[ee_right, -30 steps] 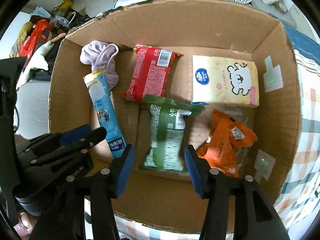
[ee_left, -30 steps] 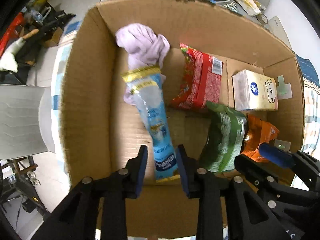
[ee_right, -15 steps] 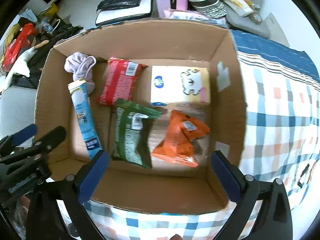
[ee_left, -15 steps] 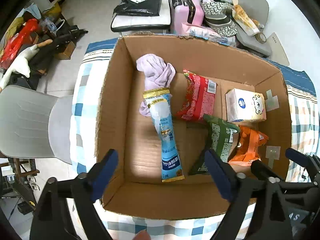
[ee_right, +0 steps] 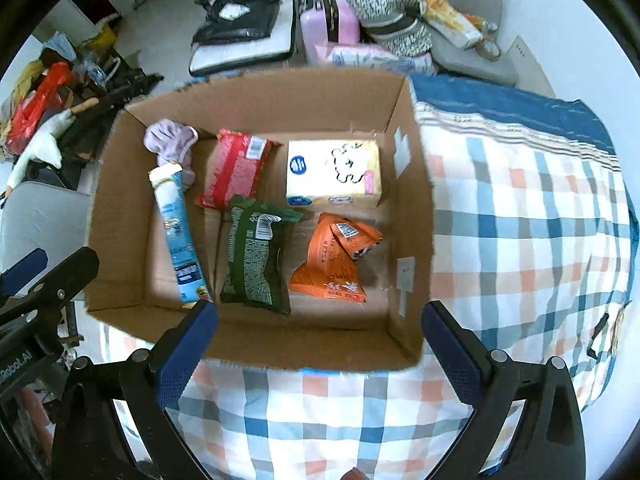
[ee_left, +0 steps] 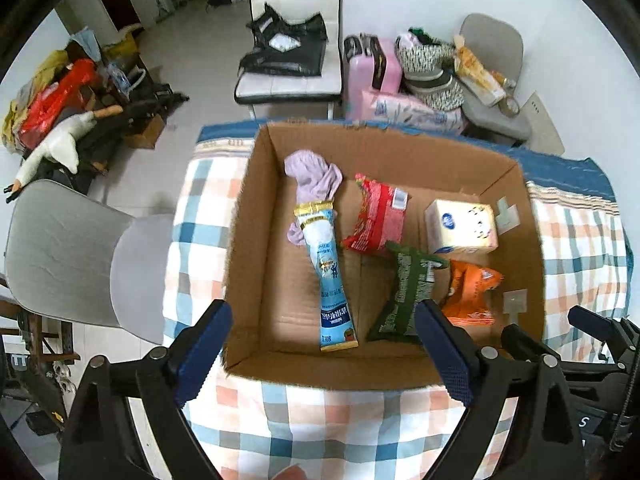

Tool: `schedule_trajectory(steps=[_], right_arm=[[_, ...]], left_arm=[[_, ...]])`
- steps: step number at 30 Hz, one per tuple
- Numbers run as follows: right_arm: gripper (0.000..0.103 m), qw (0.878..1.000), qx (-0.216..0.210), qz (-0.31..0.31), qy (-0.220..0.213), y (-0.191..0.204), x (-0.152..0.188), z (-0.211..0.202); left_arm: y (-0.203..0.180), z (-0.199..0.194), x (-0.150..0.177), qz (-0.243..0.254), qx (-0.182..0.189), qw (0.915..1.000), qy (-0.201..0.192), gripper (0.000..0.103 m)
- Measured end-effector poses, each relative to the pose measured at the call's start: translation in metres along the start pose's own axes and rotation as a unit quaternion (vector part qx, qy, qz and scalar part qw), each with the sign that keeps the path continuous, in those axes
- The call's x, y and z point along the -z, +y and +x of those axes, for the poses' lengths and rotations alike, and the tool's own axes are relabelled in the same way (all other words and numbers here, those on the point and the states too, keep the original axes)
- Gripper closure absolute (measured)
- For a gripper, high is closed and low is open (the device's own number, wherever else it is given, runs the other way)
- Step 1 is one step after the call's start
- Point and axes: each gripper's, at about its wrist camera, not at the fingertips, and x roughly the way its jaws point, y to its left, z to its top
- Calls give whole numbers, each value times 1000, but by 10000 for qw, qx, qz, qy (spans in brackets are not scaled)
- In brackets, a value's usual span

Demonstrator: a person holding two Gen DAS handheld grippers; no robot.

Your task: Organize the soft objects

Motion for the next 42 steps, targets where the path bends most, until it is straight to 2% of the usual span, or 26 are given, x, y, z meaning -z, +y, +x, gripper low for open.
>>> schedule_trajectory(steps=[10,13,22,31,42], right_arm=[[0,9957,16,-14,-930,-6,46,-112],[0,9932,1,-46,-1165,-6,61,-144],[0,9840,26,-30,-1783,-8,100,-219],[0,9779,64,-80,-2090,-5,126,-261],[0,9755,132,-71,-2196,-1,134,-276]], left_arm=[[-9,-91,36,124,112,9979,-620,9],[-12,-118,47,161,38,9964,-834,9],[-8,-181,70,135,44,9917,-1277,9],[-4,-220,84,121,91,9878,-1551,9],[-5,-233,95,69,79,9859,-1672,9]])
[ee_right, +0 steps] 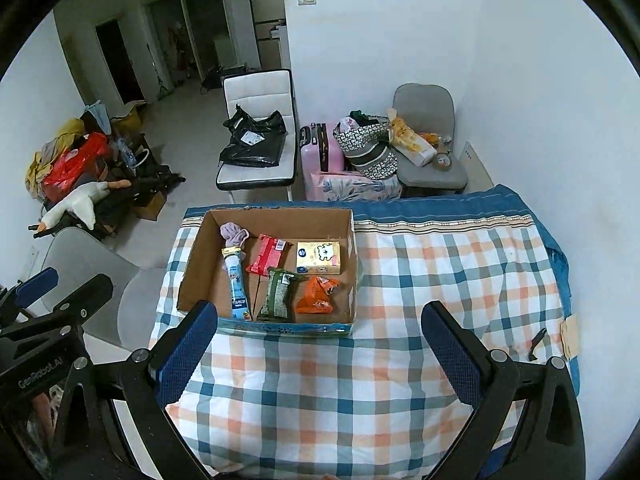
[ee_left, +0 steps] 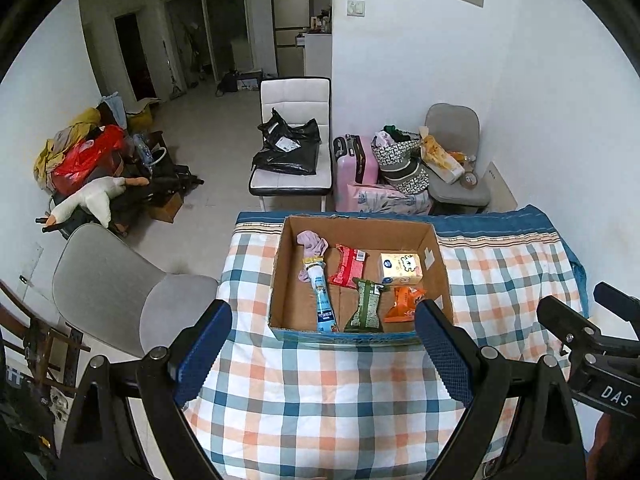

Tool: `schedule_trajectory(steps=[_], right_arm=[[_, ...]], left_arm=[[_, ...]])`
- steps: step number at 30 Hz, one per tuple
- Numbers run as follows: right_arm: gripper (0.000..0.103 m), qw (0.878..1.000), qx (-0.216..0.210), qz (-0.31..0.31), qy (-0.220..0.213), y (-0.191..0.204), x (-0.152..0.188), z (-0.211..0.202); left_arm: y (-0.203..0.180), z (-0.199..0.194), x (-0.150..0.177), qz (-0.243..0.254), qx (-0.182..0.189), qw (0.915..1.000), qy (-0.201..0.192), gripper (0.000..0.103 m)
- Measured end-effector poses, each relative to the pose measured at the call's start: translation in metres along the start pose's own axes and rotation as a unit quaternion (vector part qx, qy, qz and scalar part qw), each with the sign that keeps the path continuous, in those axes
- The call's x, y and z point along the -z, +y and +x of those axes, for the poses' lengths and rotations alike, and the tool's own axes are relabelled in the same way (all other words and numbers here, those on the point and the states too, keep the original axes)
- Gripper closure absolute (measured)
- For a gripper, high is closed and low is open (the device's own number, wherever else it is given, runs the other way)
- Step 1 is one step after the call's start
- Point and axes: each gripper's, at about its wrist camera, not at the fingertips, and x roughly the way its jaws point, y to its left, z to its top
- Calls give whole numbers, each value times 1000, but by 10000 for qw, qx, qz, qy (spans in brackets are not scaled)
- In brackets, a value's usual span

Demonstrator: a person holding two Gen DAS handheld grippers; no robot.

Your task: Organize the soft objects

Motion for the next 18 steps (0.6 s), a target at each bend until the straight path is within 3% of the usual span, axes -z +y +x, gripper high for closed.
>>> schedule_trajectory(steps=[18], right_arm=[[0,9998,173,-20,-41,-3,5,-10]], left_arm=[[0,-7,11,-123,-109,9999,23,9]])
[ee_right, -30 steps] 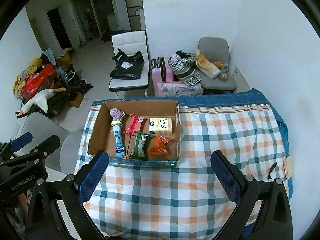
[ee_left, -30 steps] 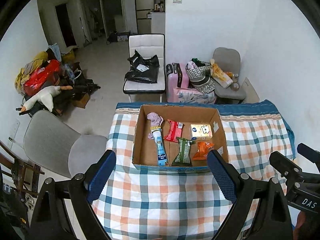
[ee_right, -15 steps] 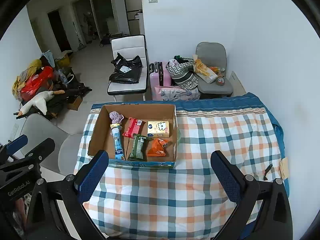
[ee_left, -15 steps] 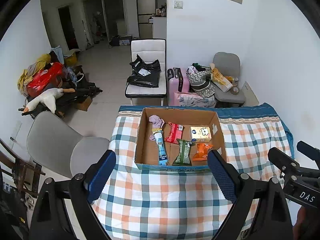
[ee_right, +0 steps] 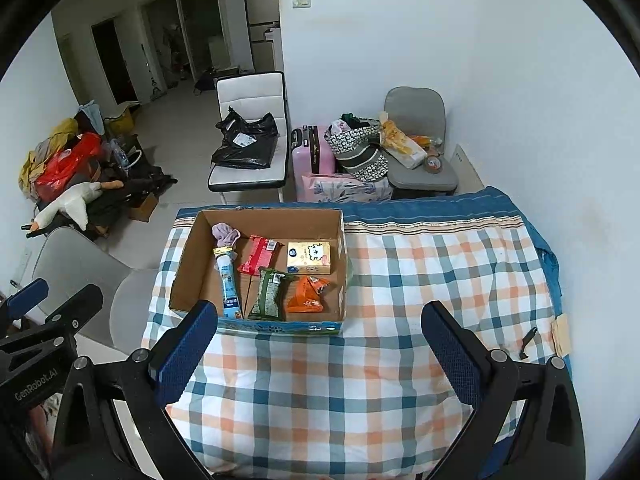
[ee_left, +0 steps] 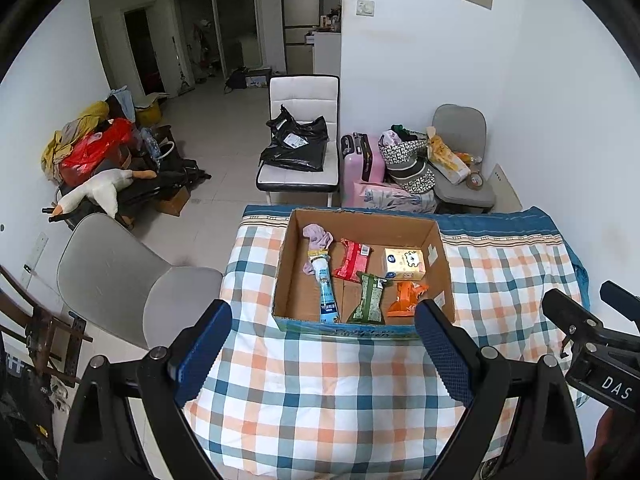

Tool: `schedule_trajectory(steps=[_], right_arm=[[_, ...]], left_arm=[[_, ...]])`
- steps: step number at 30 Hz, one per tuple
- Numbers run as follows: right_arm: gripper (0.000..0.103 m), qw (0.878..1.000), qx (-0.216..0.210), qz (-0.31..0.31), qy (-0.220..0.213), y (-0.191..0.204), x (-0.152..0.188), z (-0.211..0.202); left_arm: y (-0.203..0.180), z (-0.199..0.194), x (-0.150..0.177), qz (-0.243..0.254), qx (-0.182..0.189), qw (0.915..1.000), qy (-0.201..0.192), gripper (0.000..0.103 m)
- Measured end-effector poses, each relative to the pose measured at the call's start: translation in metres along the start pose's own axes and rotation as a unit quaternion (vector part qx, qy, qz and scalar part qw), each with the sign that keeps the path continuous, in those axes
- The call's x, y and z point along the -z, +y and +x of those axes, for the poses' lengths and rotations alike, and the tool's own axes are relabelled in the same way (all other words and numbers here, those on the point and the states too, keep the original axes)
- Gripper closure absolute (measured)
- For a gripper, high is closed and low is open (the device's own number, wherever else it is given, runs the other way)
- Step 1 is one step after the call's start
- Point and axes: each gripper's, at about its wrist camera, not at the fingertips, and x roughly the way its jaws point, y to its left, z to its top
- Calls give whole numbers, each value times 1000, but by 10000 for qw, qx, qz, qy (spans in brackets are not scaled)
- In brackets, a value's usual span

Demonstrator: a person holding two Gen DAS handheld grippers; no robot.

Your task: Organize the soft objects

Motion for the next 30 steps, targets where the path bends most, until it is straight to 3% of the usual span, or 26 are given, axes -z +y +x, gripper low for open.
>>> schedule_trajectory(steps=[30], right_arm=[[0,10000,53,-10,11,-4,9,-6]], left_arm=[[-2,-5,5,57,31,10000,16,9]])
